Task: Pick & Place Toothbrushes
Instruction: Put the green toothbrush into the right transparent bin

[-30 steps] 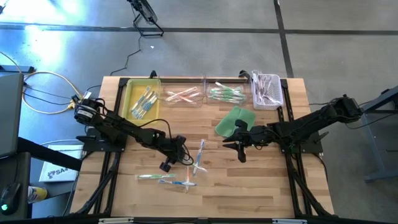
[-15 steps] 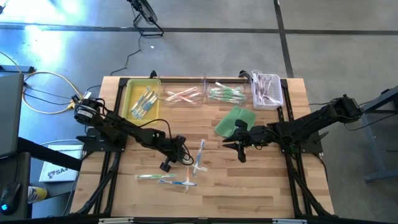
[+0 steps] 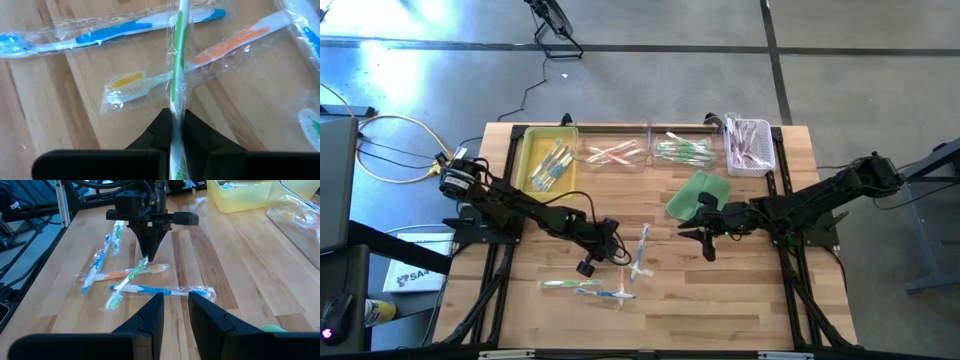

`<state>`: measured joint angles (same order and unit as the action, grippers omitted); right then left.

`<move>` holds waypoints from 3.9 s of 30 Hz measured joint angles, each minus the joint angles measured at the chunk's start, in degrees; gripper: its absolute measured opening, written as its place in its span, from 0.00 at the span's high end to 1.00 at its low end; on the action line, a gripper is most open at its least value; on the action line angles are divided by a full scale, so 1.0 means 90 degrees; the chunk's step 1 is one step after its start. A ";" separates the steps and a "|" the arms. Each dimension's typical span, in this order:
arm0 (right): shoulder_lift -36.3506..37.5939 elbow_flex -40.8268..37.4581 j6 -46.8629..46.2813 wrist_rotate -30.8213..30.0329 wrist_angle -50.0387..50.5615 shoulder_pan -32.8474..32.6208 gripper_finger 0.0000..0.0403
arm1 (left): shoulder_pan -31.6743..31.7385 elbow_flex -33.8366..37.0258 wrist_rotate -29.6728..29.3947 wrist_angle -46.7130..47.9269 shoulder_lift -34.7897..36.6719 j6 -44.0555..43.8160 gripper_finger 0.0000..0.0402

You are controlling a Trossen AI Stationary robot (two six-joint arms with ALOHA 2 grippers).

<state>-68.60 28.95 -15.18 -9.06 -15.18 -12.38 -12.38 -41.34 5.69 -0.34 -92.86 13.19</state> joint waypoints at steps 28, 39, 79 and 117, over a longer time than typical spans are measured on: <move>0.0442 0.0002 0.0049 0.0004 -0.0405 0.0002 0.80 | 0.0108 -0.2400 -0.1035 0.2208 0.0066 0.1728 0.95; 0.1682 0.0002 0.0172 0.0064 -0.0253 0.0000 0.80 | 0.2118 -0.2756 -0.0215 0.2411 0.0223 0.2075 0.95; -0.0234 0.0002 0.0749 -0.1389 -0.2075 0.1984 0.80 | 0.5752 -0.2739 0.4443 -0.0919 0.0206 0.1101 0.95; -0.1574 0.0002 0.1564 -0.0364 -0.5242 0.2498 0.79 | 0.5207 -0.2735 0.4107 -0.0673 0.0204 0.1496 0.95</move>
<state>-82.76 28.97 -1.10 -12.34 -62.36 10.10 34.48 -65.95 42.65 -6.39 -91.02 26.66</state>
